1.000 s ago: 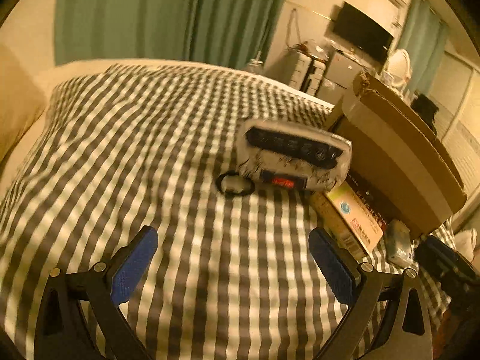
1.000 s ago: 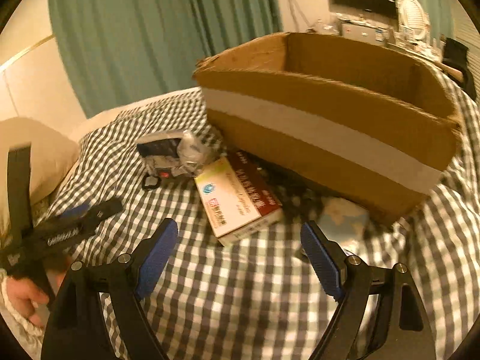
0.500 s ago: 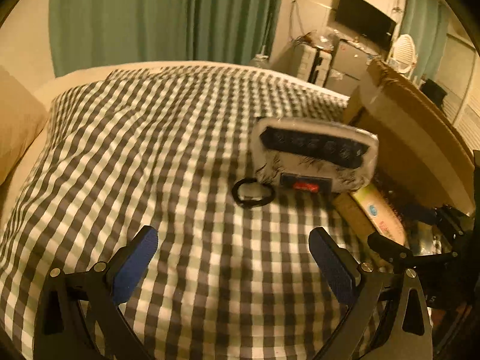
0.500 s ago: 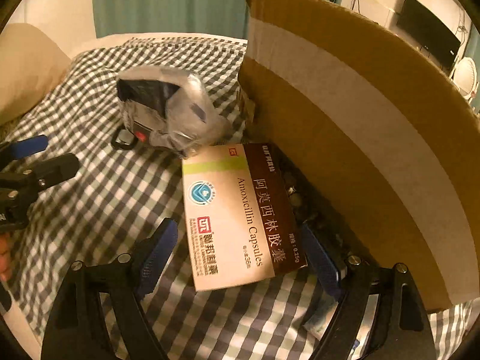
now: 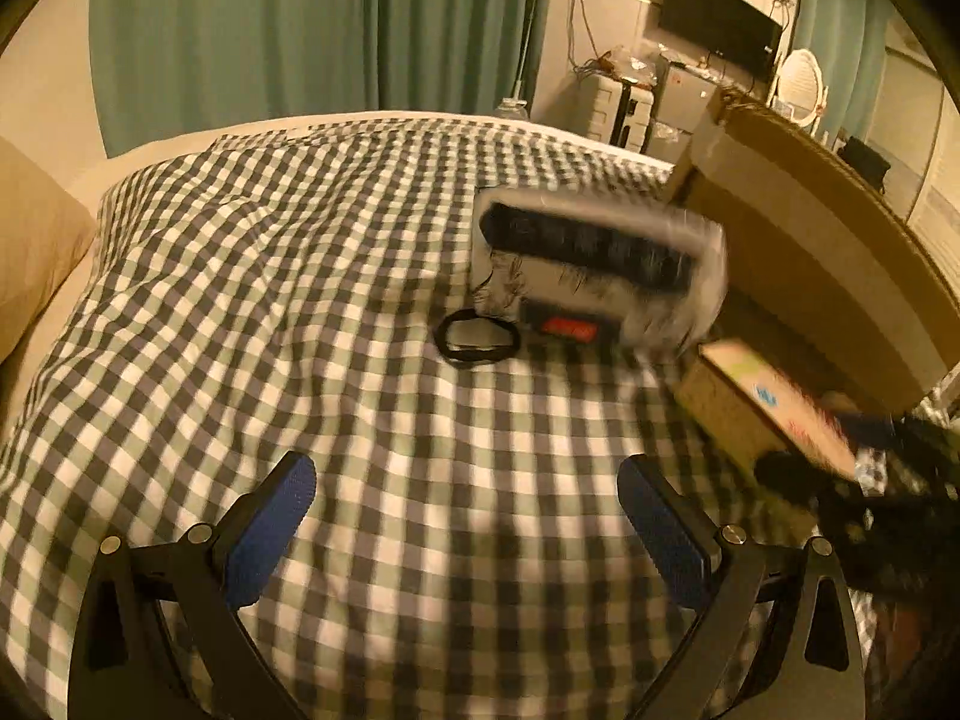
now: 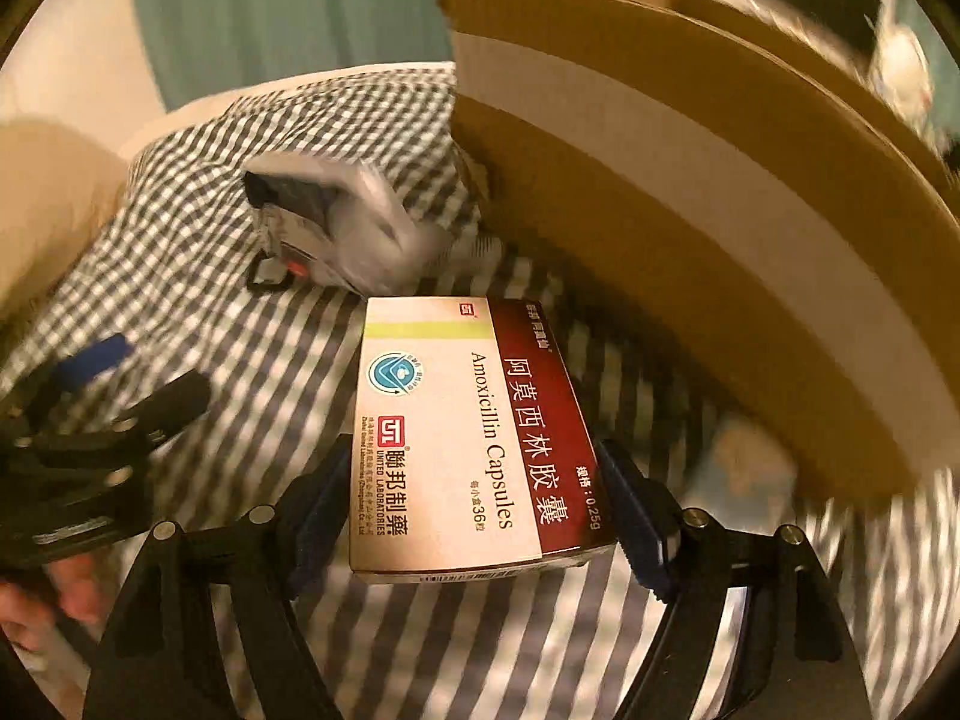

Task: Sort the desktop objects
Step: 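Move both tools back over the bed toward the remaining items, then grasp the white-blue snack packet with the left tool while the right tool grasps the Amoxicillin box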

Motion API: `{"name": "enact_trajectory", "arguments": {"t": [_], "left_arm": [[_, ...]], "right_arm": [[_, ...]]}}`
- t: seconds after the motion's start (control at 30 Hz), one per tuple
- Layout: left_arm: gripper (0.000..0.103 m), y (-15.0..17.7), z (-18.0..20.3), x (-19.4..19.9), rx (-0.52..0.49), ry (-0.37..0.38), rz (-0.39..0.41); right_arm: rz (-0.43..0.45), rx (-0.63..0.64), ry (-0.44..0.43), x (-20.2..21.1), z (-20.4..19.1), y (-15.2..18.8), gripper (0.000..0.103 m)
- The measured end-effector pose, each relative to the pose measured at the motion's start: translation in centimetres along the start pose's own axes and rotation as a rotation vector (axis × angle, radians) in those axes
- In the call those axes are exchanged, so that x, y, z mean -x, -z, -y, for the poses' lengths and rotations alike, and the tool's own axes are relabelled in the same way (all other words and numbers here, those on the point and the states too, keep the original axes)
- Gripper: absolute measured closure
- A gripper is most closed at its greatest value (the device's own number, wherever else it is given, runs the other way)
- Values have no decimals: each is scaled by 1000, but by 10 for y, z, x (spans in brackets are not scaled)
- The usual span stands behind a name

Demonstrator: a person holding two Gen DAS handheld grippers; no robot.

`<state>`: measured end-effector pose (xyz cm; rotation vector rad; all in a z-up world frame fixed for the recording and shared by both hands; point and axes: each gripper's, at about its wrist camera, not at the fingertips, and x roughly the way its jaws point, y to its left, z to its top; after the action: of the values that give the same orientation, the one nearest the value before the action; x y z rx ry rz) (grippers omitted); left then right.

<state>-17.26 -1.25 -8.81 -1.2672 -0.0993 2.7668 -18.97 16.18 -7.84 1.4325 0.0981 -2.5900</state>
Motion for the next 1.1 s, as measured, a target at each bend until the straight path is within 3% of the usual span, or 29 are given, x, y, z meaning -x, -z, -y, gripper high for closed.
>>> {"name": "enact_trajectory", "arguments": {"t": [0.17, 0.4, 0.63, 0.67, 0.73, 0.77, 0.8, 0.9, 1.1], "left_arm": [[0, 0, 16, 1, 1, 9, 3], [0, -16, 40, -10, 58, 47, -5], [2, -49, 46, -39, 325, 83, -9], [8, -52, 46, -43, 345, 71, -12], [36, -58, 49, -59, 329, 49, -64], [64, -57, 49, -67, 319, 44, -98], [81, -56, 48, -71, 314, 49, -122], [86, -52, 35, -66, 309, 140, -97], [91, -41, 19, -19, 81, 154, -50]], "right_arm": [[-72, -58, 38, 12, 8, 35, 25], [-142, -130, 55, 11, 21, 48, 25], [-162, -130, 63, -3, 16, 50, 24], [-172, -133, 61, -6, 16, 50, 24], [-178, -158, 48, -11, 21, 50, 23], [-177, -167, 41, -13, 22, 50, 23], [-167, -166, 40, -14, 22, 49, 22], [-141, -150, 41, -15, 19, 45, 21], [-104, -184, 19, -18, 22, 40, 20]]}}
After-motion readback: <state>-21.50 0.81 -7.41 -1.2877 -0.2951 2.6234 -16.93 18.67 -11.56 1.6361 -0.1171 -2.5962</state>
